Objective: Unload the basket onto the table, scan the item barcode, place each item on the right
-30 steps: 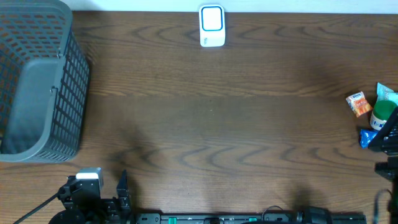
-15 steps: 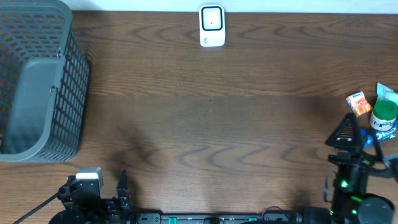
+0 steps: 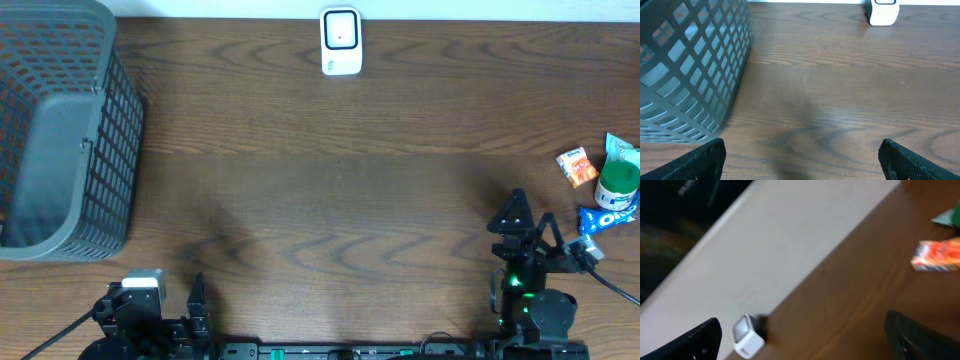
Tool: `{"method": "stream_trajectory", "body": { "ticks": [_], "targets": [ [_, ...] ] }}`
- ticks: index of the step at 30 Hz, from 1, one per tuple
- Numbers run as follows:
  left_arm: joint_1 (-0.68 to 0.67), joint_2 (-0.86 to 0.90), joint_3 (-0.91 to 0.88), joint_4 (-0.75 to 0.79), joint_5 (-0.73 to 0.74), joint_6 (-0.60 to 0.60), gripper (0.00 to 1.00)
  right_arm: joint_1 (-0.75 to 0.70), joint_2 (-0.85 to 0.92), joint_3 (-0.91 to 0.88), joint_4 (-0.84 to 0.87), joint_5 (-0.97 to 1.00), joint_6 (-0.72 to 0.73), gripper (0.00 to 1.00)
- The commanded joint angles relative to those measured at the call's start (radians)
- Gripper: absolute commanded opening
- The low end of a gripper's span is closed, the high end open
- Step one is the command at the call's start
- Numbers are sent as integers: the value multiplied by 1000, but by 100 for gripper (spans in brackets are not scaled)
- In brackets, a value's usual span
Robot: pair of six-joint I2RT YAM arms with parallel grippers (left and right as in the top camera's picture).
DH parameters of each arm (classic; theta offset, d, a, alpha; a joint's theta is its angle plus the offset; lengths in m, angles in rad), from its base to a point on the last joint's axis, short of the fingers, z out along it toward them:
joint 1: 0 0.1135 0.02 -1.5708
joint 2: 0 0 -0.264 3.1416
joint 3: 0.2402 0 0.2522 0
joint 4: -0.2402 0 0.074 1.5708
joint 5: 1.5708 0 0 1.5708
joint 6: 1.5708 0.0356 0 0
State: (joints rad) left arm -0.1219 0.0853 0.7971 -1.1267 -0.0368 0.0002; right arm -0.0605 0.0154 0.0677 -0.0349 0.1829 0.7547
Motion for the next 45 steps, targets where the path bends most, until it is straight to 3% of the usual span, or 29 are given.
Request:
{"method": "stream_trajectory", "body": {
  "ticks": [1,7,13,45],
  "targets": [
    [-4,-4,4,-2,-13,6,98,10,-11,-54,0,32,-32,99],
    [-4,-4,4,-2,-13,6,98,13,-11,-63,-21,1,-157,99],
    [-4,-4,4,-2,-13,6,98,61,-11,-63,-22,1,-415,99],
    [-4,-4,-2,27,3,3,98,61,-10,-63,-21,2,-423,99]
  ]
}}
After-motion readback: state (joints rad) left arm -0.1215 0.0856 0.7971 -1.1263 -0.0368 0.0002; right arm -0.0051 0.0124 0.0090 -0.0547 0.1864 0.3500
